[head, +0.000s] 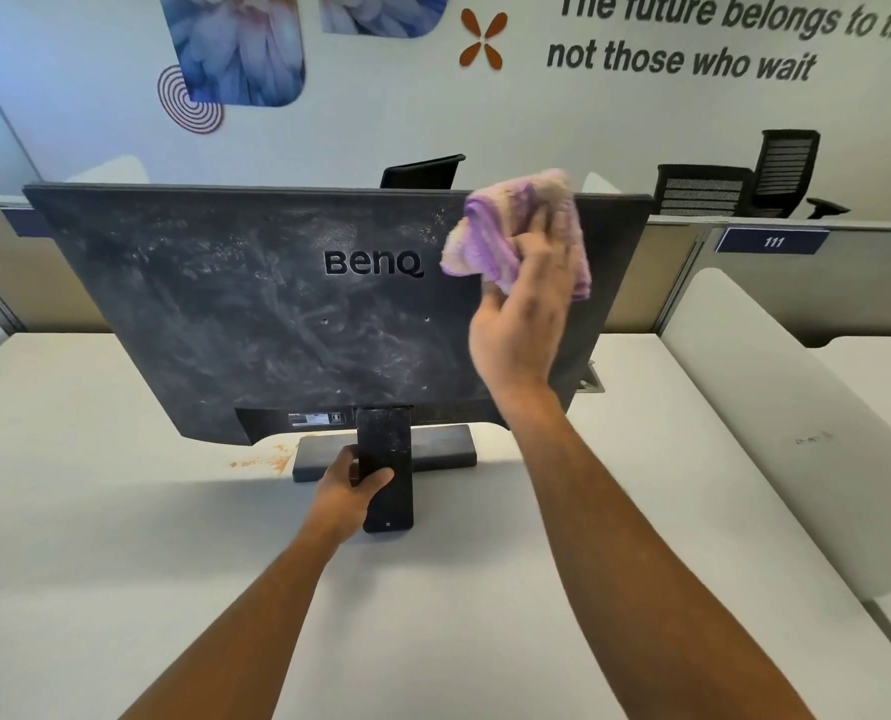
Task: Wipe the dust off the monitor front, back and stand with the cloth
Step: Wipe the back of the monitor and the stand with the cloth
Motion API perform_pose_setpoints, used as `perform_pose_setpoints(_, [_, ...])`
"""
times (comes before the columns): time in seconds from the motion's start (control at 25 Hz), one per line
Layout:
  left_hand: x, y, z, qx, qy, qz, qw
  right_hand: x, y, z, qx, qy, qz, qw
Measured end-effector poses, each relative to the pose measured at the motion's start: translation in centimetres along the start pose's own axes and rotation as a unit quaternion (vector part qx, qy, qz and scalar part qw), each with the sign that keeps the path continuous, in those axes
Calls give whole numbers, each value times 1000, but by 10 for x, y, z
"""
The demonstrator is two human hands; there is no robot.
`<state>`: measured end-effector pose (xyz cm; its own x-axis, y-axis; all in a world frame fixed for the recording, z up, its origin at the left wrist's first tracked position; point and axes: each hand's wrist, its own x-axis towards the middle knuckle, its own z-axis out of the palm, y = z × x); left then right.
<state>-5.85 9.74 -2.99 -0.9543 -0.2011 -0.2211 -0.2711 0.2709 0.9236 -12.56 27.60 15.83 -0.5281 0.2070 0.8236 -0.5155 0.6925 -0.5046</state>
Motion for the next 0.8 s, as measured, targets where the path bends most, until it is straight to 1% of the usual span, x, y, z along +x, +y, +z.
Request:
perform_pose_setpoints(0.12, [1, 0, -1, 5, 4, 3, 1000, -21, -35, 29, 46, -64, -121, 989])
perform_pose_setpoints(0.24, [2, 1, -1, 24, 9, 4, 1000, -41, -56, 33, 114, -170, -223, 953])
perform_pose_setpoints(0.28, [2, 0, -1, 24, 9, 5, 1000, -41, -58, 28, 140, -172, -239, 945])
perform_pose_setpoints(0.32, [2, 0, -1, 20, 7, 6, 1000, -37, -56, 20, 163, -140, -235, 948])
perform_pose_setpoints(0.4, [2, -1, 0, 14, 2, 3, 1000, -20, -42, 1, 177, -16, -174, 968])
perform_pose_setpoints(0.44, [2, -1, 0, 14, 3, 3, 1000, -10, -30, -8, 160, 42, -128, 978])
perform_pose_setpoints(0.48, [2, -2, 0, 16, 4, 4, 1000, -2, -18, -17, 130, 78, -79, 985])
perform_pose_setpoints(0.52, [2, -2, 0, 19, 3, 6, 1000, 5, -6, -24, 96, 91, -32, 991])
perform_pose_setpoints(0.56, [2, -2, 0, 21, 2, 6, 1000, 10, 3, -26, 66, 86, 3, 994])
perform_pose_setpoints(0.6, [2, -2, 1, 21, 2, 7, 1000, 11, 7, -24, 44, 68, 20, 996])
perform_pose_setpoints(0.64, [2, -2, 0, 20, 2, 8, 1000, 10, 6, -18, 30, 42, 14, 999])
perform_pose_setpoints(0.72, [3, -4, 0, 18, 2, 8, 1000, -6, -7, 5, 26, -15, -58, 998])
perform_pose_setpoints(0.8, [4, -4, -1, 20, 2, 5, 1000, -35, -22, 28, 49, -72, -142, 986])
